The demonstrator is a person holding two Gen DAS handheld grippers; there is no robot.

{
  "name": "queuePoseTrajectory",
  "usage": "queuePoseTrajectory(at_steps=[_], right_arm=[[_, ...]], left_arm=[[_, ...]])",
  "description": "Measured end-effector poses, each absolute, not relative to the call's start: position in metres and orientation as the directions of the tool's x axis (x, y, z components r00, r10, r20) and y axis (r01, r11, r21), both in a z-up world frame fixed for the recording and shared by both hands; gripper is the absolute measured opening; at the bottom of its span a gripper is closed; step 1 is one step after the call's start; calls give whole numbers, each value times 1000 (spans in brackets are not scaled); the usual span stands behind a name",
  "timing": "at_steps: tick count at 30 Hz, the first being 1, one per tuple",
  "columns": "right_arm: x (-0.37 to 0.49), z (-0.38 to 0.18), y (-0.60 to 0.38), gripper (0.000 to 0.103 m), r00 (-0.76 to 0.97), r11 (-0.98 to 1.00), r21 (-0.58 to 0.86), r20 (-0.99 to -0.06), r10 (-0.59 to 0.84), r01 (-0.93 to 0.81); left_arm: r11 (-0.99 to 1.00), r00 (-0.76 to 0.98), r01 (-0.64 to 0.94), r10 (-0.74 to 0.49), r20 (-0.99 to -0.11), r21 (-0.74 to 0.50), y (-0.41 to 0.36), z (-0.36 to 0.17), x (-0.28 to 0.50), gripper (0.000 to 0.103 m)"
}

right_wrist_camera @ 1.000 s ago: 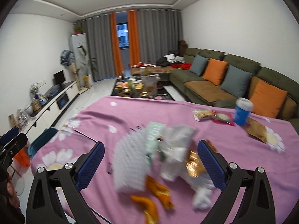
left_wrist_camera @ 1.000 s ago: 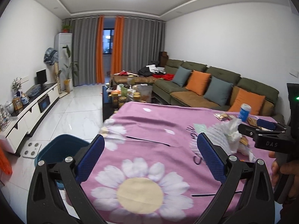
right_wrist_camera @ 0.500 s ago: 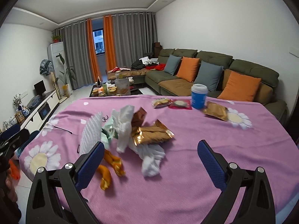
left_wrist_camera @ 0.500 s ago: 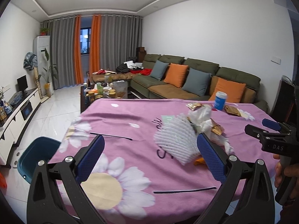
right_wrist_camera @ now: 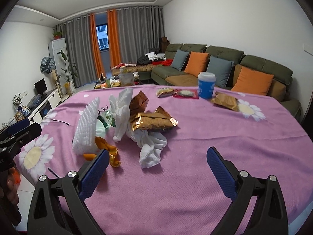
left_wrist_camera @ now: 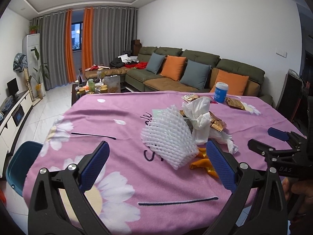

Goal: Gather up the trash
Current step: 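Grasp a white foam net with the left gripper while the right grasps a white plastic bag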

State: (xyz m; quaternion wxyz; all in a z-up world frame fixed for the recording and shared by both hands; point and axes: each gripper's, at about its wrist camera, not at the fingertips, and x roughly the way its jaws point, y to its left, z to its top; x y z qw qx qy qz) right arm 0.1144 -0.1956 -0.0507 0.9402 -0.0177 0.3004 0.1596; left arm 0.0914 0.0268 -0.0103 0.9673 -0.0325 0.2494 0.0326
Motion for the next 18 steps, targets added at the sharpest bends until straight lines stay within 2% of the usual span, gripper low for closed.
queuePoseTrajectory(at_steps=[12, 18], right_arm=[[159, -73, -176, 95, 711, 939, 51, -639, 293, -340], [174, -81, -171, 86, 675, 930, 59, -672, 305, -362]], left_arm=[[998, 826, -40, 7, -563, -46, 11, -35, 174, 97], [998, 786, -24, -17, -617, -59, 8, -50, 204, 97]])
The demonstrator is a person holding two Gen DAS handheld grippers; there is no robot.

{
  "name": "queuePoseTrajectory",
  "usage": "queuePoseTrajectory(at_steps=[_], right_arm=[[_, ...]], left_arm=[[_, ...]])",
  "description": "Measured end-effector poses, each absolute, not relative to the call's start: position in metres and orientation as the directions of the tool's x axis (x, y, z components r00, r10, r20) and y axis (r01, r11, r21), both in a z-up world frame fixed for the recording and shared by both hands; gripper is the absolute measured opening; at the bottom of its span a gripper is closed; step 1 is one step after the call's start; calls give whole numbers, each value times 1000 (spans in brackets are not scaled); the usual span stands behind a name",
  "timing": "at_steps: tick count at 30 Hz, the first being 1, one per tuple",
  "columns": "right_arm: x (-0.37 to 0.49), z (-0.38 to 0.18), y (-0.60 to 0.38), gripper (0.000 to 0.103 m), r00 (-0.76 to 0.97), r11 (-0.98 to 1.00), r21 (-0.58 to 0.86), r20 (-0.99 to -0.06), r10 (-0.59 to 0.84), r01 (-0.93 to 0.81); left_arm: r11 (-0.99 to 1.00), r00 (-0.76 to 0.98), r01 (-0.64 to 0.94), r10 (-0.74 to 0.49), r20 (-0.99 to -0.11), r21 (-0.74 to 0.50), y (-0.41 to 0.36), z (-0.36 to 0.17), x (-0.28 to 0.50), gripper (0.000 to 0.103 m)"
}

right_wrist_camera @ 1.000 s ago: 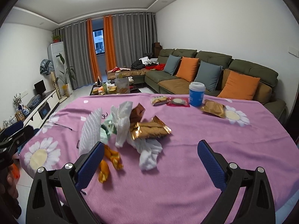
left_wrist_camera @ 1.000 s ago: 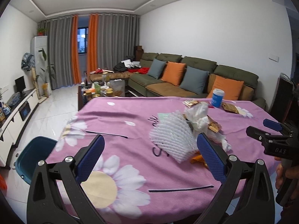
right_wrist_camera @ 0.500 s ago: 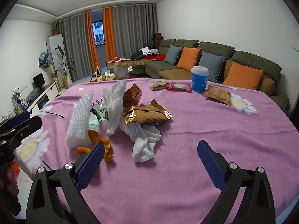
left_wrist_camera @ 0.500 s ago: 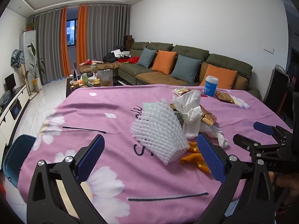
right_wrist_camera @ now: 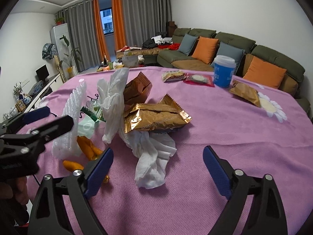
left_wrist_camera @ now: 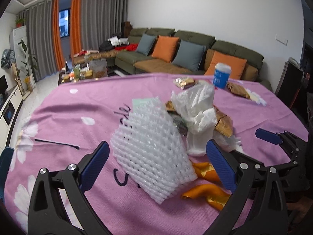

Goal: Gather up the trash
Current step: 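Grasp a white foam net with the left gripper while the right grasps a white plastic bag, then carry the foam net and plastic bag toward the teal bin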

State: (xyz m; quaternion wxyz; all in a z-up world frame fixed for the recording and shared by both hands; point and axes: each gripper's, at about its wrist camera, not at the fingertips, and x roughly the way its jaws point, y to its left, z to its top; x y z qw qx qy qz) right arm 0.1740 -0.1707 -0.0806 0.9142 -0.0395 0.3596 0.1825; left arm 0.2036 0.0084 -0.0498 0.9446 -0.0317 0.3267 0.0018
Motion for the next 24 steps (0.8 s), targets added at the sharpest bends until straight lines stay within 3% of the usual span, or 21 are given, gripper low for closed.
queuePoseTrajectory(at_steps=[4, 5, 8, 11, 12, 14, 16, 24], right_arm=[[179, -83, -165, 77, 646, 920, 60, -693, 318, -388], [180, -84, -164, 67, 634, 916, 62, -703, 322, -396], [184, -89, -160, 54, 601, 912, 61, -733, 318, -407], [185, -92, -161, 31, 592, 910, 74, -737, 325, -407], [184, -92, -162, 28, 590, 909, 77, -737, 328, -408], [182, -91, -164, 18, 592, 910, 80, -736, 329, -406], [182, -92, -167, 11, 594, 911, 87, -732, 333, -402], [165, -69, -175, 7, 631, 913, 68, -702, 330, -402]], left_arm=[[996, 747, -40, -22, -665, -77, 13, -65, 213, 83], [995, 738, -45, -27, -675, -89, 16, -69, 215, 80], [994, 730, -42, -36, -683, -97, 19, -74, 217, 71], [993, 722, -42, -48, -691, -114, 22, -79, 217, 58], [992, 723, -47, -47, -689, -116, 22, -80, 216, 57], [991, 725, -50, -50, -687, -125, 26, -82, 215, 41], [988, 729, -62, -52, -683, -142, 32, -83, 212, 33], [985, 780, -92, -21, -626, -148, 55, -62, 184, 26]])
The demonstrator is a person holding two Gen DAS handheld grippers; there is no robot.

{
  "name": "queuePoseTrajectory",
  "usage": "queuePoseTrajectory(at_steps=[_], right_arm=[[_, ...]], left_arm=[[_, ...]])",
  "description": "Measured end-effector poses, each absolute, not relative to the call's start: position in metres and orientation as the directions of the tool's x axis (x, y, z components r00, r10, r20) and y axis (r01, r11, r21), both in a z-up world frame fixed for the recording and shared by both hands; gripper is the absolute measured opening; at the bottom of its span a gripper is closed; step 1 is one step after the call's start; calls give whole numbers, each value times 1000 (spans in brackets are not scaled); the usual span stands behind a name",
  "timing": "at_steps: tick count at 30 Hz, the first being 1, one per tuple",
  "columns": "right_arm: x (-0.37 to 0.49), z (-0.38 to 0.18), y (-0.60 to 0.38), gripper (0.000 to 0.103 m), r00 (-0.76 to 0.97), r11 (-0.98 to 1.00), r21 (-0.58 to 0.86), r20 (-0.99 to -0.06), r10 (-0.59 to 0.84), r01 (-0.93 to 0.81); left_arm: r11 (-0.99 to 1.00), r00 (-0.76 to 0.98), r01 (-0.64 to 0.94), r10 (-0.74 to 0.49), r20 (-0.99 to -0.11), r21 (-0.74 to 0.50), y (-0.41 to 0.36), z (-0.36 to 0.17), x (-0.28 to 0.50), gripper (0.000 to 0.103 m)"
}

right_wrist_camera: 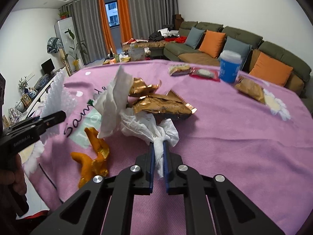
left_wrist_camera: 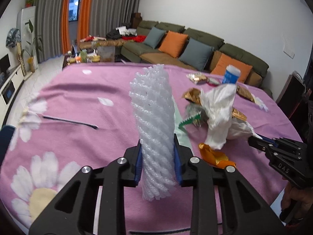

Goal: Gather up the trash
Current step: 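Carry the foam net and plastic bag toward the teal bin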

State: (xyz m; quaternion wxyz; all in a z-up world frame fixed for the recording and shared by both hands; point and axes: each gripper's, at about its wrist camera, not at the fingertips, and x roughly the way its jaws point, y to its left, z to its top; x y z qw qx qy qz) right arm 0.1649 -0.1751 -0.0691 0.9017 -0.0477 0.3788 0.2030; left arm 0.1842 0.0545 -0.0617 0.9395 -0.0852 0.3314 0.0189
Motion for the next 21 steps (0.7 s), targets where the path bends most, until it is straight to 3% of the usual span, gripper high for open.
queuePoseTrajectory(at_steps=[21], right_arm=[[109, 18, -181, 7, 811, 938, -46, -519, 272, -344]], left_arm=[[960, 828, -277, 220, -516, -37, 131, 5, 95, 26]])
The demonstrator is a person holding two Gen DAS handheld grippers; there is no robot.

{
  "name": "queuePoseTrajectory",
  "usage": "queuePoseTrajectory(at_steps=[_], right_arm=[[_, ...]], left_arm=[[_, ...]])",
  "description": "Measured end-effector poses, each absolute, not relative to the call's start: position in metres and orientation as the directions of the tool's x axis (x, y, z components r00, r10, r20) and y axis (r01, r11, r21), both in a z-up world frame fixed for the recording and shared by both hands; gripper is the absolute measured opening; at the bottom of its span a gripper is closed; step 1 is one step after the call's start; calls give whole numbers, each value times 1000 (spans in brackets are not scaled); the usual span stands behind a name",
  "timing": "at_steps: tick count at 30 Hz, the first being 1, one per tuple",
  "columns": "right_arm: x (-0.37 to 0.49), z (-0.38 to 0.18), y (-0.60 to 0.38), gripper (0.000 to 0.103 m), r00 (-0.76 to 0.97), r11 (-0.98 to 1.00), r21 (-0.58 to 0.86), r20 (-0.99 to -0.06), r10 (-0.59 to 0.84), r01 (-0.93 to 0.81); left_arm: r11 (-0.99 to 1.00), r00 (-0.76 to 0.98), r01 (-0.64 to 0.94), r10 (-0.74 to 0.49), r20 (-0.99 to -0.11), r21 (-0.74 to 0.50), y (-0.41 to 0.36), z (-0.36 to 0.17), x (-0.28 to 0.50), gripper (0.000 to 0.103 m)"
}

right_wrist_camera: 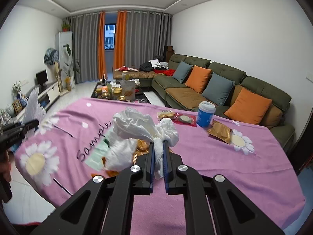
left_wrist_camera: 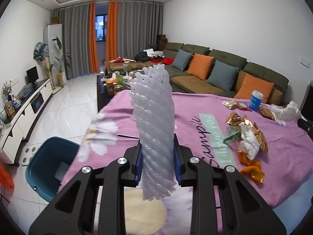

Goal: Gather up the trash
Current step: 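Carry the foam net and plastic bag toward the teal bin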

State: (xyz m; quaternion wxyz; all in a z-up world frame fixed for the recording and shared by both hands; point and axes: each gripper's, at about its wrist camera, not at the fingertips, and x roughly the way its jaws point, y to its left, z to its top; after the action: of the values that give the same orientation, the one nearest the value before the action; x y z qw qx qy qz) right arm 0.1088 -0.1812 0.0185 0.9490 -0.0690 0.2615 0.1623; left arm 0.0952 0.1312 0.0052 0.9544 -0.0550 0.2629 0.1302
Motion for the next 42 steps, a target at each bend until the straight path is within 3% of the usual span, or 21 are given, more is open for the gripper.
queuePoseTrajectory(at_steps=[10, 25, 42], right_arm=[[106, 48, -131, 7, 782, 882, -14, -469, 410, -471], [111, 37, 49, 7, 527, 637, 22, -542, 655, -770], [113, -3, 240, 7, 308, 424, -11, -706, 638, -905]], left_arm=[[929, 808, -369, 309, -501, -21, 176, 13, 63, 26], [813, 675, -582, 495, -547, 17, 290, 1, 6, 26], [711, 522, -703, 541, -660, 26, 380, -49, -5, 26]])
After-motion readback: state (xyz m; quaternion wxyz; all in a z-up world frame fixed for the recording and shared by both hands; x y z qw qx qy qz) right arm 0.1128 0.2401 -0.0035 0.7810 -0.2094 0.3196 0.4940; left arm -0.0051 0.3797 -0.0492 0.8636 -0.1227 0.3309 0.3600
